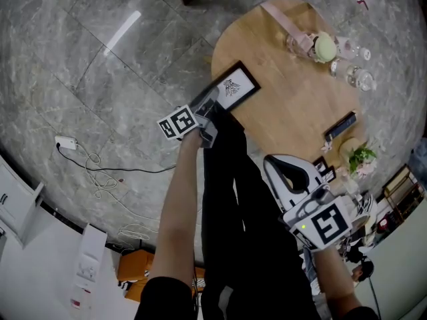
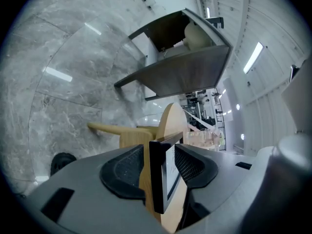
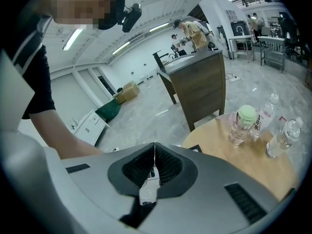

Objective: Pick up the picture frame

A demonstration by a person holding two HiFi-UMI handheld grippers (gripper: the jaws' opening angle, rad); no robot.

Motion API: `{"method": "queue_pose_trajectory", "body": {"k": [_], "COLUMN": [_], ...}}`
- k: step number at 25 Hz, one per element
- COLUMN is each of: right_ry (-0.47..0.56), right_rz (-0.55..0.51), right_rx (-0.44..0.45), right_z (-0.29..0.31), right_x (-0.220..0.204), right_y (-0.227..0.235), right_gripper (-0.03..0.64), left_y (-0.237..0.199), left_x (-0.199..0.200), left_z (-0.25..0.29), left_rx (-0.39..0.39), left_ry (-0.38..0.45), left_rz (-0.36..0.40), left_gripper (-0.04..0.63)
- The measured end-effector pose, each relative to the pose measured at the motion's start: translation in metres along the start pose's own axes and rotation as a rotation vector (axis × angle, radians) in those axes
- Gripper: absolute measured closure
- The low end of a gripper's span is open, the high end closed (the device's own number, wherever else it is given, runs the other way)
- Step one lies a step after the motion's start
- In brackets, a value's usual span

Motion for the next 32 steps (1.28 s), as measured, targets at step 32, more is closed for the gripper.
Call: {"method": "queue_pose_trajectory", "body": {"k": [32], "right_ry": [0.159], "right_rz": [-0.084], "right_rx": [-0.046], "right_z": [-0.104], "right_x": [0.041], "right_y": [-0.033], "right_gripper": [0.603], "left_y": [0.115], "left_x": [-0.003], "left_z": [-0.070], "left_rx": [-0.082], "left_ry": [0.110], "left_rz": [-0.007], "left_gripper": [0.522]}}
Point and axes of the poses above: the fingertips, and each gripper's own axes: z forward along the fingers, y to its right, x out of its top, the point moved 2 cm from there along -z, backward along the fingers, and after that the axes turned 1 degree about x, right-handed, at the moved point
